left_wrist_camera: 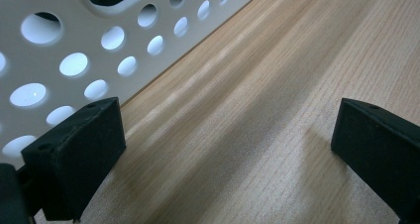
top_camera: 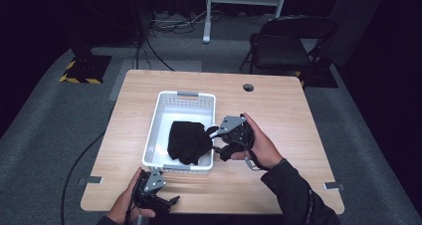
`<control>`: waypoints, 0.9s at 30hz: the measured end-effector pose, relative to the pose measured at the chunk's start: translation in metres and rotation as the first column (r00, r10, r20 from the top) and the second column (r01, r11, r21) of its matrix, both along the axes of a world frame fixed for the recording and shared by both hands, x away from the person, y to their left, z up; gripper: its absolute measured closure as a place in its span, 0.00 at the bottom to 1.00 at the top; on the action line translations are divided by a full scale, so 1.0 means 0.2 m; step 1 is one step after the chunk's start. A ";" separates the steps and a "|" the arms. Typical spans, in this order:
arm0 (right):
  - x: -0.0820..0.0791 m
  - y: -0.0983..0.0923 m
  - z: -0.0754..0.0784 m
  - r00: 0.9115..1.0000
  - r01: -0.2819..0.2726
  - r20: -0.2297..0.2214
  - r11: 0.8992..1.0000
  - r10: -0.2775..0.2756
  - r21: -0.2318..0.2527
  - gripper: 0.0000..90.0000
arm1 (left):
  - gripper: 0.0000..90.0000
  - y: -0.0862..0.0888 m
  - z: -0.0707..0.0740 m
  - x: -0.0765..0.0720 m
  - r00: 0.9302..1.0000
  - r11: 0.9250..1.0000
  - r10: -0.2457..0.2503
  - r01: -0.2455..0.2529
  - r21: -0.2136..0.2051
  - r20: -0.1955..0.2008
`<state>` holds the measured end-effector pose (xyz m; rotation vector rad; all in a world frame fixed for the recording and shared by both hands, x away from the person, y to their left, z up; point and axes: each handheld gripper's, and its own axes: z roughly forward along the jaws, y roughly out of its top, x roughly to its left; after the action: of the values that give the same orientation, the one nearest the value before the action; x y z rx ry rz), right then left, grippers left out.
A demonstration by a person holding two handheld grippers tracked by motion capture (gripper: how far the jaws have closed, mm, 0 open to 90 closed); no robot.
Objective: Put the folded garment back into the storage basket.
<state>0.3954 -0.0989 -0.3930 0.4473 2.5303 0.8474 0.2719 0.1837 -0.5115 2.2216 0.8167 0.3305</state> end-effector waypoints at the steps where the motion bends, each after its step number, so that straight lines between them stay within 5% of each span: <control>1: 0.00 -0.01 0.00 1.000 -0.002 0.002 1.000 0.002 0.000 0.05 | 0.00 0.00 0.00 0.00 1.000 1.000 0.000 0.000 -0.001 -0.002; 27: -0.05 -0.19 0.00 0.999 0.045 0.032 0.999 -0.044 -0.027 0.05 | 0.00 0.00 0.00 0.00 1.000 1.000 0.000 -0.001 -0.001 -0.002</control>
<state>0.3848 -0.1368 -0.3922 0.4764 2.4910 0.7955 0.2719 0.1837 -0.5115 2.2209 0.8184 0.3280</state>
